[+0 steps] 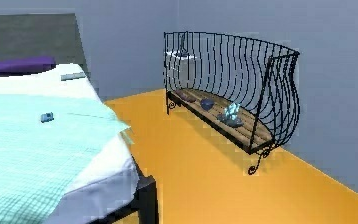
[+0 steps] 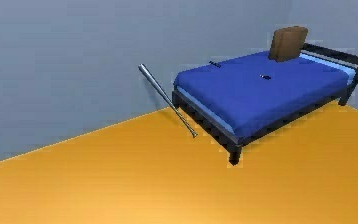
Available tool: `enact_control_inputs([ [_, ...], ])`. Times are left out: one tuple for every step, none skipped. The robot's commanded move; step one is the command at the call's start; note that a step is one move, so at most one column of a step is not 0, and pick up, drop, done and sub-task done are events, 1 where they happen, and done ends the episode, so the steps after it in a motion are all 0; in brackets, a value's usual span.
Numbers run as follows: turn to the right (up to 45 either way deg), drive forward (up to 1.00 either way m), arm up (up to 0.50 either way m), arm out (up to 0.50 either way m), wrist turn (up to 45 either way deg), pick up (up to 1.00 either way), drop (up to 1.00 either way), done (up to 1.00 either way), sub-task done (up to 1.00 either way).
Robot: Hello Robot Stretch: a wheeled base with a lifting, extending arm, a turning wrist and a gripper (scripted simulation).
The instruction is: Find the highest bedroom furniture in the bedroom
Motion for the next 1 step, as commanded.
enact_control_inputs([
  [-45.0,0.00,0.00,0.00,0.0,0.00,0.00,0.00,0.00],
])
